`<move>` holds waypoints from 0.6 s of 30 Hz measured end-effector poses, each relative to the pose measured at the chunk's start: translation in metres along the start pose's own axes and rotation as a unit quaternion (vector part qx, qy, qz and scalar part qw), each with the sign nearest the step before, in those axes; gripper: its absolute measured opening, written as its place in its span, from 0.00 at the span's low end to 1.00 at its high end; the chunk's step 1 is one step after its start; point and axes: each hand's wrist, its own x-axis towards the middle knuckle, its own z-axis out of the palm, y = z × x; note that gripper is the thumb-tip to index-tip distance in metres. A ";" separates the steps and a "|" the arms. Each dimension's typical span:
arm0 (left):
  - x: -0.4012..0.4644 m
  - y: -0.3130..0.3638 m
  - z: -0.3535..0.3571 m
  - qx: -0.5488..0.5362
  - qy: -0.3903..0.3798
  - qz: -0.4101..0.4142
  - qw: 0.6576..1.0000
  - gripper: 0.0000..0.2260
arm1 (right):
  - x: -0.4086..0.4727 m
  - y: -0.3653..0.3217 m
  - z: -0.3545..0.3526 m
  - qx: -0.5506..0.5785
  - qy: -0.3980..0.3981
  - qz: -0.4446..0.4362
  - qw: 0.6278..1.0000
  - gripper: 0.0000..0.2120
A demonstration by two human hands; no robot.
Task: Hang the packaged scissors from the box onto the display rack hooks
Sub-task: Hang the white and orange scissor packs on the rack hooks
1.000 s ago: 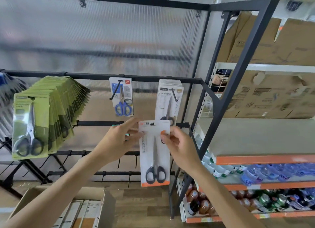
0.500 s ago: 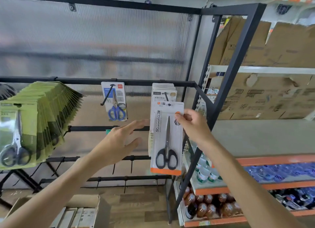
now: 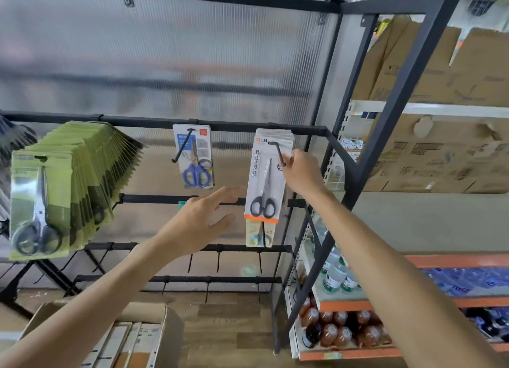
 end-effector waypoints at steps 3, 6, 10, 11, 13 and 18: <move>-0.014 -0.009 0.004 -0.002 -0.005 -0.014 1.000 0.26 | -0.016 0.001 0.001 -0.062 0.021 -0.032 0.997 0.12; -0.046 -0.032 0.012 -0.027 -0.002 -0.046 0.999 0.26 | -0.045 0.011 0.008 -0.021 -0.005 0.011 1.000 0.16; -0.082 -0.071 0.024 -0.046 -0.033 -0.111 0.992 0.26 | -0.069 0.024 0.017 0.016 -0.020 0.046 0.999 0.18; -0.087 -0.076 0.026 -0.050 -0.042 -0.119 0.991 0.28 | -0.074 0.023 0.018 0.012 -0.018 0.048 0.999 0.18; -0.094 -0.080 0.027 -0.050 -0.047 -0.123 0.990 0.30 | -0.084 0.016 0.022 -0.022 -0.020 0.042 0.999 0.17; -0.121 -0.092 0.029 -0.072 -0.045 -0.144 0.986 0.25 | -0.133 -0.017 0.063 -0.086 -0.137 -0.070 0.984 0.20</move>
